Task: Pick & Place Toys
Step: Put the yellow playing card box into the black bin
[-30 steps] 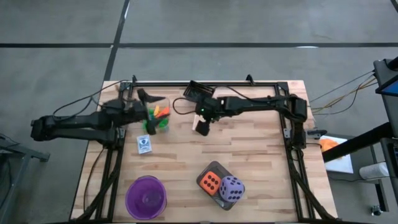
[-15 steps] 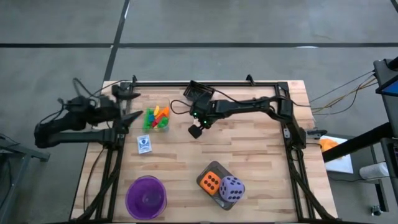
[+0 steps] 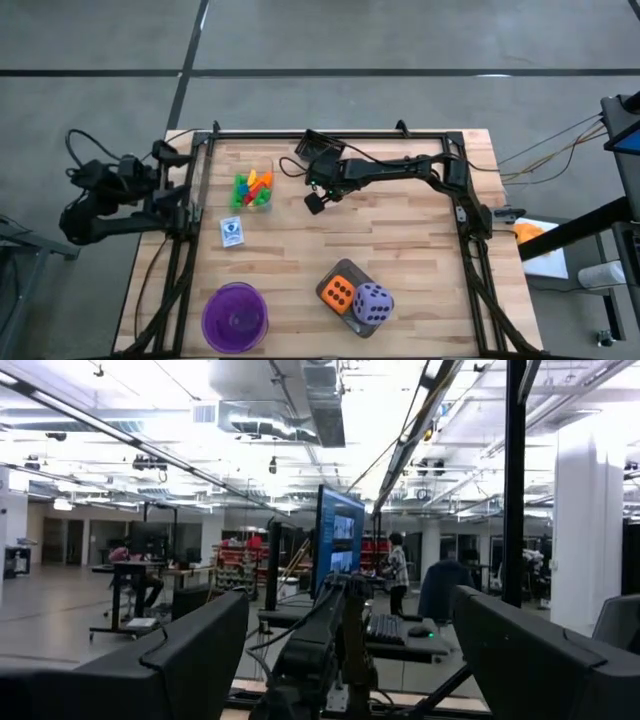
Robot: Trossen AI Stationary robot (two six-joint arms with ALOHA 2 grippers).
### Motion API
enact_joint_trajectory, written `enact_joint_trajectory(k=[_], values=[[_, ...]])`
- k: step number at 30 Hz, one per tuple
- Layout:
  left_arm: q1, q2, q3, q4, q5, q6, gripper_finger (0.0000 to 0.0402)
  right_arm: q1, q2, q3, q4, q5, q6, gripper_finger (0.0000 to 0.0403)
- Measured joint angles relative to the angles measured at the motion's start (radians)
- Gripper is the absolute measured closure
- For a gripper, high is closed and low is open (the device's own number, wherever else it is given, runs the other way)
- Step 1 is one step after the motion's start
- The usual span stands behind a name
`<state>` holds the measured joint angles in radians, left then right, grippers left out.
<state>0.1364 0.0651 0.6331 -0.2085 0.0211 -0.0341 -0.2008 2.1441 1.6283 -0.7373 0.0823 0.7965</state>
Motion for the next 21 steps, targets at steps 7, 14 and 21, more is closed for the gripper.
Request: enact_joint_trajectory(k=[7,14,21], values=[[0.0,0.024,-0.002,-0.009,0.017,0.0,0.0052,-0.004,-0.001,0.031,-0.087,0.067,-0.041,0.0015],[0.0,0.031,-0.002,0.004,0.018,0.004,0.0052,-0.013,0.001,0.024,-0.105,0.081,-0.052,0.0015],[0.0,0.031,-0.002,0.008,0.018,0.007,0.0052,-0.014,0.023,0.029,-0.066,0.079,-0.051,0.0015]])
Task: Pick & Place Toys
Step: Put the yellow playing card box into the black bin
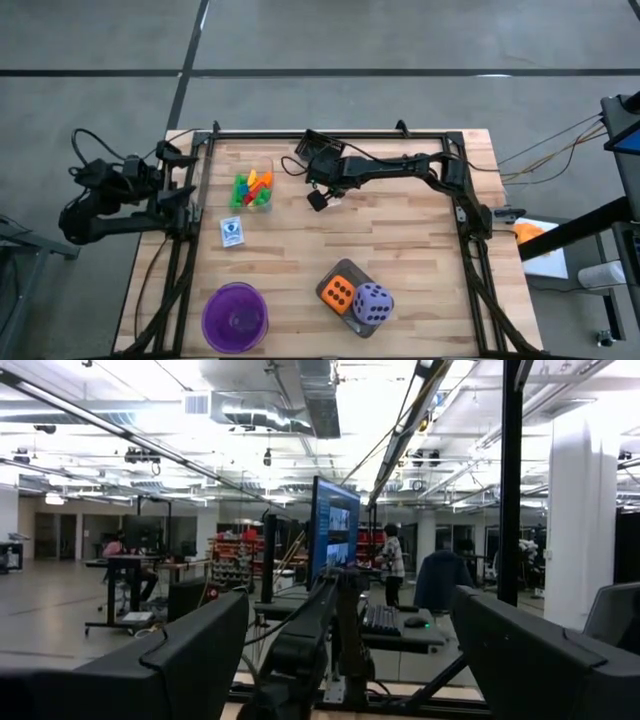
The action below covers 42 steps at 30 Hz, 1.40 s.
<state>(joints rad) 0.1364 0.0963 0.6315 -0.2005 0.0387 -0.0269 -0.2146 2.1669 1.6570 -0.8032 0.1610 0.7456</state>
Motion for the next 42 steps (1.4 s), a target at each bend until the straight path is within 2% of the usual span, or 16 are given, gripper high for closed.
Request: enact_joint_trajectory(k=[10,19,22,26,27,35,42], values=[[0.0,0.0,0.0,0.0,0.015,0.004,0.0052,0.007,0.112,0.072,0.019,-0.022,0.0,0.0015],[0.001,0.0,0.0,-0.003,0.015,0.011,0.0052,0.021,0.213,0.205,-0.14,-0.005,0.011,0.0019],[0.0,0.0,0.0,-0.003,0.015,0.011,0.0052,0.036,0.216,0.222,-0.158,0.03,-0.002,0.004],[0.0,0.0,0.0,-0.005,0.015,0.011,0.0052,0.051,0.214,0.243,-0.168,0.055,-0.036,0.01],[0.0,0.0,0.0,-0.007,0.015,0.011,0.0052,0.055,0.215,0.249,-0.172,0.057,-0.047,0.0104],[0.0,0.0,0.0,-0.007,0.015,0.011,0.0052,0.09,0.209,0.291,-0.204,0.1,-0.158,0.0104],[0.0,-0.001,0.0,-0.008,0.015,0.019,0.0052,0.118,0.132,0.287,-0.207,0.101,-0.234,0.0105]])
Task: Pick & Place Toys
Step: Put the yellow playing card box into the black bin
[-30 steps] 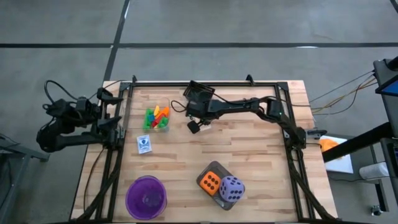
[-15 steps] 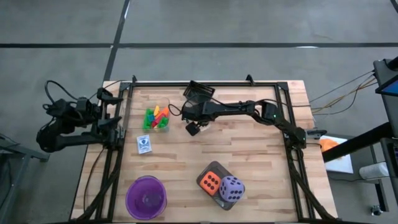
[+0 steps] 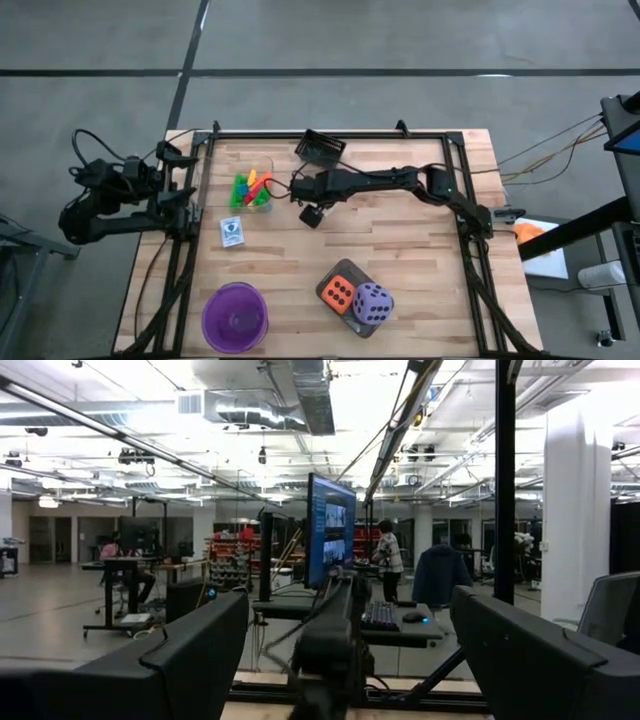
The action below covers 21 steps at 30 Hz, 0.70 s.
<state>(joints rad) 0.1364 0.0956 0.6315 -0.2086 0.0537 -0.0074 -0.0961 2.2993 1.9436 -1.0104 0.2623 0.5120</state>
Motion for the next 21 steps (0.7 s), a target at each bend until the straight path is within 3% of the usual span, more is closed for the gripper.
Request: enact_joint_trajectory(k=[6,15,21], values=[[0.0,0.0,0.0,-0.005,0.0,0.003,0.0052,0.032,-0.034,-0.007,0.056,0.044,-0.1,0.0105],[0.0,0.0,0.0,-0.007,0.0,0.003,0.0052,0.085,-0.043,-0.093,0.424,-0.024,-0.277,0.0105],[0.0,0.0,0.0,-0.007,0.0,0.003,0.0052,0.093,-0.067,-0.171,0.542,-0.029,-0.302,0.0105]])
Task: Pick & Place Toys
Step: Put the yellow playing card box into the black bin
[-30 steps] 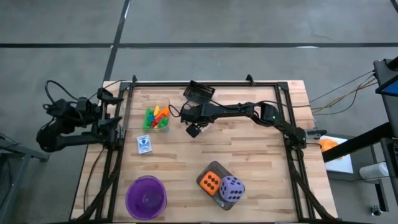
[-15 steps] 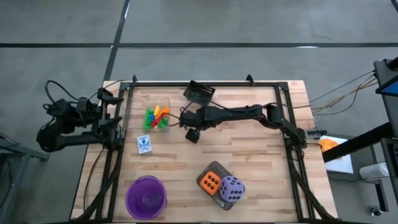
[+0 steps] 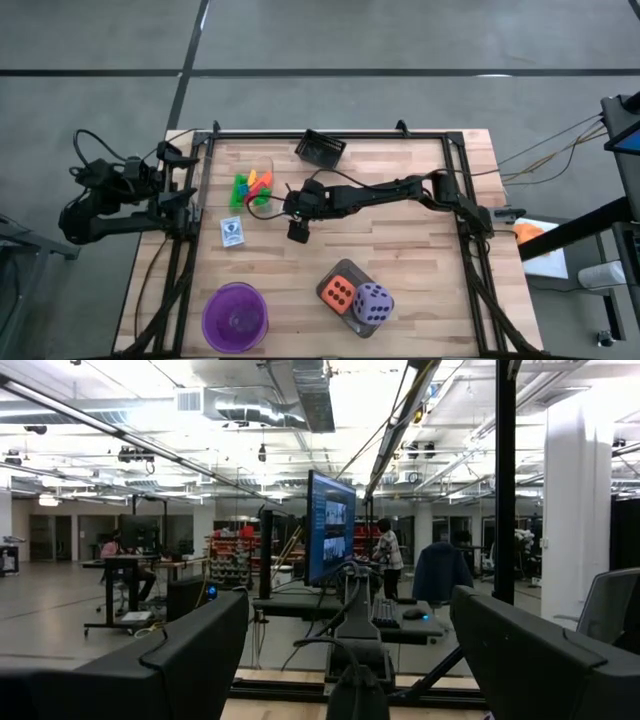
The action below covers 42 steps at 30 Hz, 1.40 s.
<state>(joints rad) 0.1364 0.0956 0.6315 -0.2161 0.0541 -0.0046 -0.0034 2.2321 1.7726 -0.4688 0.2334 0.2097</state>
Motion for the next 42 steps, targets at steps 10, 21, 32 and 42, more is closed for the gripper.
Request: enact_joint_trajectory(k=[10,21,32,42], values=[[0.0,0.0,0.0,0.0,0.002,0.008,0.0052,0.045,-0.14,-0.295,0.536,-0.074,-0.036,0.0105],[0.0,0.0,0.0,0.006,-0.001,0.008,0.0052,-0.004,-0.342,-0.738,1.024,-0.022,-0.002,0.0106],[0.0,0.008,0.0,0.017,-0.001,0.007,0.0052,-0.224,-0.439,-0.676,0.671,-0.052,-0.03,0.0107],[0.0,0.01,0.0,0.016,-0.001,0.013,0.0052,-0.415,-0.374,-0.442,0.341,-0.122,-0.092,0.0107]])
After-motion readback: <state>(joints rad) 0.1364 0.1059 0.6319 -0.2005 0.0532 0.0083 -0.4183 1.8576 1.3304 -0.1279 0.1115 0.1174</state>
